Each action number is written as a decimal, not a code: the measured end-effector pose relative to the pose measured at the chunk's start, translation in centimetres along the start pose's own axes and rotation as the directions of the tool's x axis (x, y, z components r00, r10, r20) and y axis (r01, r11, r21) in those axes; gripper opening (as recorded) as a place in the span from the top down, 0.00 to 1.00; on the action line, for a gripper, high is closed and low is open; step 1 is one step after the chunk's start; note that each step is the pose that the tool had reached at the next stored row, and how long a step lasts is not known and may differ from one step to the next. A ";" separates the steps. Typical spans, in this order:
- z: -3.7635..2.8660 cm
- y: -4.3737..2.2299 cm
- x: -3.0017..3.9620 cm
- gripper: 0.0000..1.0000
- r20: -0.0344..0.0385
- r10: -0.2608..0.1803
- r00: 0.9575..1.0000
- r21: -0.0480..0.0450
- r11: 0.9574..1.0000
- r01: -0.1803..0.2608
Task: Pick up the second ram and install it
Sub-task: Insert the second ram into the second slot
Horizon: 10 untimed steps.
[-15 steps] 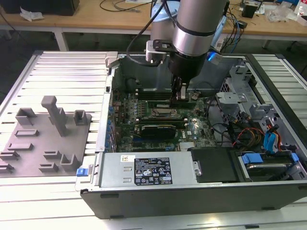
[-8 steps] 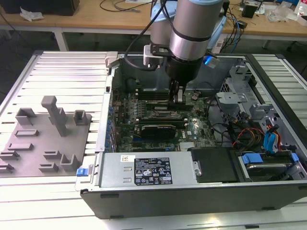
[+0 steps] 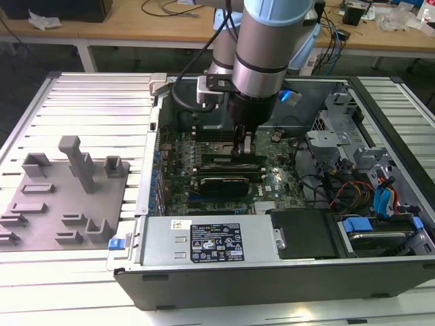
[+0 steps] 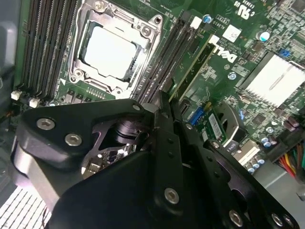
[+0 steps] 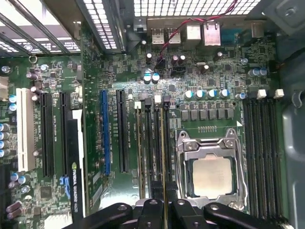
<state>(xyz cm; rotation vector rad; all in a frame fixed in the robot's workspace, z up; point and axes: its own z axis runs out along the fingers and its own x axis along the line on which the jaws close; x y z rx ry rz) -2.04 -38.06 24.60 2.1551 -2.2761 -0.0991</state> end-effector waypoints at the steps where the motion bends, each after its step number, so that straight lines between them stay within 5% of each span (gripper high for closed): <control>1: 0.33 0.09 0.00 0.87 0.000 0.000 1.000 0.000 1.000 0.000; 10: 1.72 0.33 -0.10 0.87 0.000 0.000 1.000 0.000 1.000 0.000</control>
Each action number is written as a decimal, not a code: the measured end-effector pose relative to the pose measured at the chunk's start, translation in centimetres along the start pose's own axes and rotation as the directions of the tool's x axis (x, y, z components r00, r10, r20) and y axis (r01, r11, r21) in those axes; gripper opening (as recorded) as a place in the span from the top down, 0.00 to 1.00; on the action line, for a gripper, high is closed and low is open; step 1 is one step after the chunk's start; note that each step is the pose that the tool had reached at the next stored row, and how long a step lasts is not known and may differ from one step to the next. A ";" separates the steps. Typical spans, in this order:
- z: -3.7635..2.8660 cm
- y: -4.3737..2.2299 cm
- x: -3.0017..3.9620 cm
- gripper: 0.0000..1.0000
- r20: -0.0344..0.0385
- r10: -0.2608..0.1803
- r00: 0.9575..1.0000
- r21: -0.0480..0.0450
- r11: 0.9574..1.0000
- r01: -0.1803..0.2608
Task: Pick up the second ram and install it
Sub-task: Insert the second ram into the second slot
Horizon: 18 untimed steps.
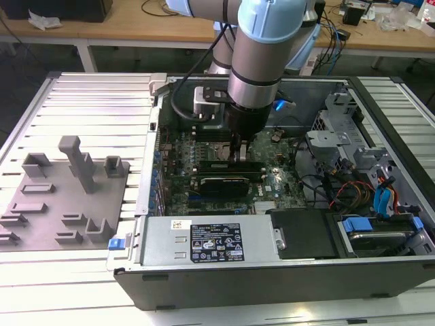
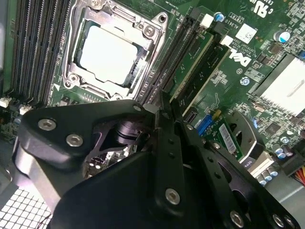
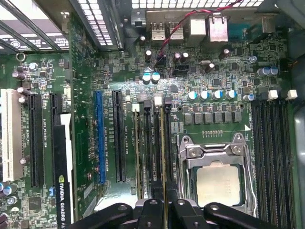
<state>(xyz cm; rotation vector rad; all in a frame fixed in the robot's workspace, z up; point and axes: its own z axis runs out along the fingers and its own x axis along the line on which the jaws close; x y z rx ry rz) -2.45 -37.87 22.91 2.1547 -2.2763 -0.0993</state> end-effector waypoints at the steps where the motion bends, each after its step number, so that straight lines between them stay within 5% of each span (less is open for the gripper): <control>1: 0.08 0.04 -0.02 0.87 0.000 0.000 1.000 0.000 1.000 0.000; 18: 0.22 0.13 0.05 0.87 0.000 -0.007 1.000 0.001 1.000 0.007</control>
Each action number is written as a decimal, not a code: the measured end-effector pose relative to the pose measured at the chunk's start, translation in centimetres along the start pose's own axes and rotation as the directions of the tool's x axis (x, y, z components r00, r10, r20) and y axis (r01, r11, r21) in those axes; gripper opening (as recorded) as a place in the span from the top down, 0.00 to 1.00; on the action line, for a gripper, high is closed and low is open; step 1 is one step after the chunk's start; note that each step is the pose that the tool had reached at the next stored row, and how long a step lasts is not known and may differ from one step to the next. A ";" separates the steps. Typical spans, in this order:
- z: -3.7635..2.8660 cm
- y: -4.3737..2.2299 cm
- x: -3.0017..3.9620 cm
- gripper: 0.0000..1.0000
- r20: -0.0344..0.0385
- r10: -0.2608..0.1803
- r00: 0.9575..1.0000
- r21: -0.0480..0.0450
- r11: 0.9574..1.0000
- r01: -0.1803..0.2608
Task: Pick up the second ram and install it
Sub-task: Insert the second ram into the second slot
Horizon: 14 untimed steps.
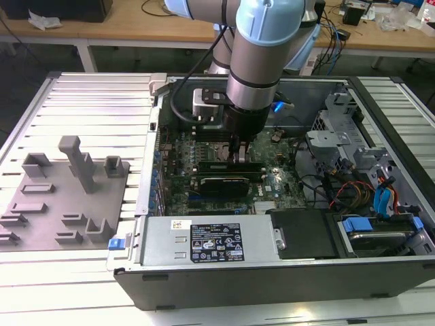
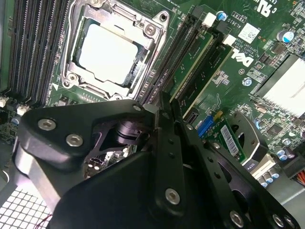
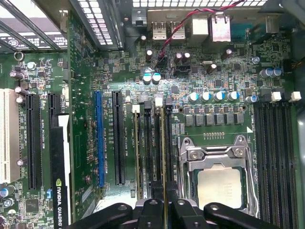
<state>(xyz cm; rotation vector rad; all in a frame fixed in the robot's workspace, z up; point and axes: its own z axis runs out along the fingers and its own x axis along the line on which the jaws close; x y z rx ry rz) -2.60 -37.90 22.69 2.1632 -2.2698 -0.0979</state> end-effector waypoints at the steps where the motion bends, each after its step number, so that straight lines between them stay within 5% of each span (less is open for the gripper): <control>1: -0.04 0.00 0.00 0.87 0.000 0.000 1.000 0.000 1.000 0.000; 14: -0.08 -0.36 0.00 0.87 -0.001 -0.014 1.000 -0.004 1.000 0.014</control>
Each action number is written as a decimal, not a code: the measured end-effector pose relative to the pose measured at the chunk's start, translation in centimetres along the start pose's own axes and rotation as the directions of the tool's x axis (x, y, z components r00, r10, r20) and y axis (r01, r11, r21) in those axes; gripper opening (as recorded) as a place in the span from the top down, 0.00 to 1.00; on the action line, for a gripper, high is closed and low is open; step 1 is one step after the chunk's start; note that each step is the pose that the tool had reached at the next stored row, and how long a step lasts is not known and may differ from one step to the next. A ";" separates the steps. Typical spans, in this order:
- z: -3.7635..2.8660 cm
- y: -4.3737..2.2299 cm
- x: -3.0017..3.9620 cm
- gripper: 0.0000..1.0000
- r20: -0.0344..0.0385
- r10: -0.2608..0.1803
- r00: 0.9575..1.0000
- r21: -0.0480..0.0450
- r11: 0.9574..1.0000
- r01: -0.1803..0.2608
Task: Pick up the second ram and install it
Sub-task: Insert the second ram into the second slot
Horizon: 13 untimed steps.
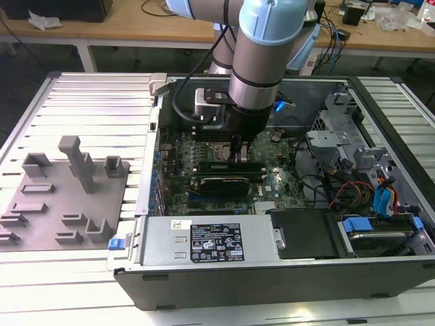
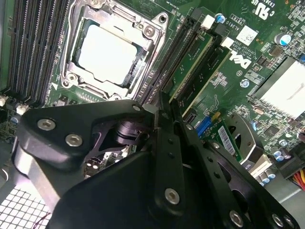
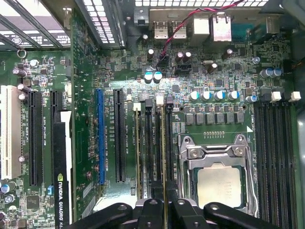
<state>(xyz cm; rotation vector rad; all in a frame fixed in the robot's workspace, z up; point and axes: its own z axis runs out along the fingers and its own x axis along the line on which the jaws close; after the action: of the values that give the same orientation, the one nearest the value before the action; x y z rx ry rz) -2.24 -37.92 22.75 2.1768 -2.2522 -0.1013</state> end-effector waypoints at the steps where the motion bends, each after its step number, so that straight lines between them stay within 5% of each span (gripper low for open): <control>1: 0.04 0.00 0.00 0.87 0.000 -0.002 1.000 0.000 1.000 0.002; 13: 0.54 0.01 0.02 0.87 -0.001 -0.020 1.000 -0.001 1.000 0.020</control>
<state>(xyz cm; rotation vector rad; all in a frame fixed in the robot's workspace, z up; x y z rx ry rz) -2.28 -37.92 22.21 2.1991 -2.2292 -0.1010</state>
